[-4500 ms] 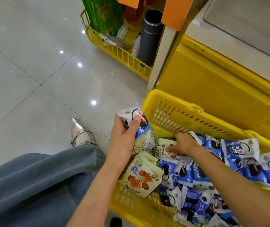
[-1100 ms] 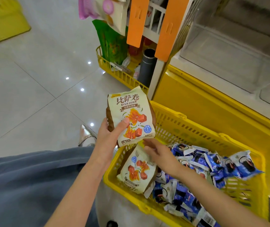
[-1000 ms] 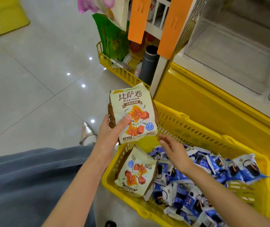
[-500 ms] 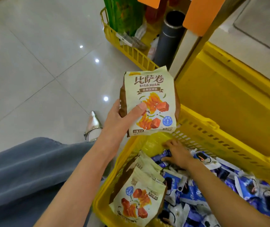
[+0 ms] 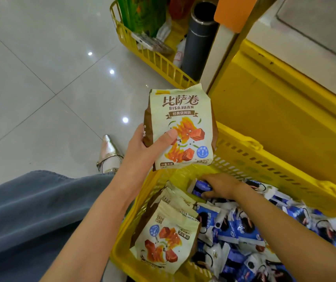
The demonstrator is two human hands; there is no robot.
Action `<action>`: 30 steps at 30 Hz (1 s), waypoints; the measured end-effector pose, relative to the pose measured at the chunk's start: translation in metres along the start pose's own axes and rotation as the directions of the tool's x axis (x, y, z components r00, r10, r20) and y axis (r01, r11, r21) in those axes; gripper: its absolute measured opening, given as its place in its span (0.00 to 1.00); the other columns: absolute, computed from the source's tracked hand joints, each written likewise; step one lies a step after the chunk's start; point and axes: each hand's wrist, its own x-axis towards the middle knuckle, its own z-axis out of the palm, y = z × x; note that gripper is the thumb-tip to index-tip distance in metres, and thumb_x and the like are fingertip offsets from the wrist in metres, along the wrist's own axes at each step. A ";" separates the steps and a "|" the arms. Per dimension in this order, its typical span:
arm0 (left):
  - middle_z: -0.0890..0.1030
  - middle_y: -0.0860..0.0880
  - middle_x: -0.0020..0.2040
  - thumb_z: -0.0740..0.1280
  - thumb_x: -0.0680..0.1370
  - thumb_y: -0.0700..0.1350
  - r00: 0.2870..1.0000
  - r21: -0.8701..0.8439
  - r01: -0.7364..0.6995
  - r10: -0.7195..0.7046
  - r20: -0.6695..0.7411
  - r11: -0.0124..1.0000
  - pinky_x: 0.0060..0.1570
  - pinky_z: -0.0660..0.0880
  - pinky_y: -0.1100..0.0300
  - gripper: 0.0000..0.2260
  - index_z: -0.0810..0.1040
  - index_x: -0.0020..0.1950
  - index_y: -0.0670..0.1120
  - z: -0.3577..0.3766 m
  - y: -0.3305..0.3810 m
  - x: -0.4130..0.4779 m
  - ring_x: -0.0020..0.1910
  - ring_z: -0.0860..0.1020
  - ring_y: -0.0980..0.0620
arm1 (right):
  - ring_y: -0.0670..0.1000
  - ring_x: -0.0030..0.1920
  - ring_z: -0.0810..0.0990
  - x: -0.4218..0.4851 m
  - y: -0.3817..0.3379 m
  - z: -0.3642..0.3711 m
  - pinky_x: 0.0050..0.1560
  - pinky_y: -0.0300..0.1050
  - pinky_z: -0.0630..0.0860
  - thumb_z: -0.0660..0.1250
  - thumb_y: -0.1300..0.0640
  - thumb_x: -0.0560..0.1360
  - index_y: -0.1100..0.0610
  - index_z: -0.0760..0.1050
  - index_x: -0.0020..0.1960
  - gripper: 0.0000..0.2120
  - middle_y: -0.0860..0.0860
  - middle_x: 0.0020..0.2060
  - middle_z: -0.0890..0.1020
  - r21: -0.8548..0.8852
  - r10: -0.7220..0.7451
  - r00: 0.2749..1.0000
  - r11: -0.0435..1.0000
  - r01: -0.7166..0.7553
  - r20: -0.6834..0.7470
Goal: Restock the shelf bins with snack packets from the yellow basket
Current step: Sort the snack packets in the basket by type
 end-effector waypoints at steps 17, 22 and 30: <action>0.84 0.54 0.47 0.73 0.63 0.53 0.939 0.306 -0.023 -0.084 0.333 0.952 0.40 0.80 0.59 0.23 0.73 0.57 0.55 0.003 0.011 -0.067 0.45 0.83 0.51 | 0.41 0.56 0.77 -0.194 -0.033 -0.017 0.58 0.41 0.75 0.63 0.38 0.69 0.48 0.65 0.66 0.29 0.45 0.59 0.78 0.782 0.305 0.881 0.613 0.109 -0.361; 0.82 0.63 0.50 0.74 0.67 0.54 0.790 0.672 -0.184 -0.299 0.536 0.718 0.44 0.77 0.68 0.22 0.72 0.59 0.62 -0.016 0.018 -0.079 0.49 0.81 0.61 | 0.49 0.75 0.57 -0.231 -0.032 0.001 0.69 0.42 0.61 0.63 0.35 0.66 0.51 0.46 0.76 0.47 0.45 0.75 0.53 0.836 0.268 0.963 0.532 -0.134 -0.017; 0.81 0.47 0.54 0.66 0.76 0.47 0.907 0.738 -0.014 -0.302 0.293 0.675 0.54 0.77 0.53 0.14 0.69 0.60 0.48 -0.034 -0.005 -0.100 0.50 0.81 0.53 | 0.49 0.73 0.59 -0.262 -0.013 0.050 0.66 0.36 0.60 0.62 0.39 0.75 0.57 0.44 0.76 0.42 0.51 0.76 0.54 0.544 0.303 0.895 0.714 -0.440 0.326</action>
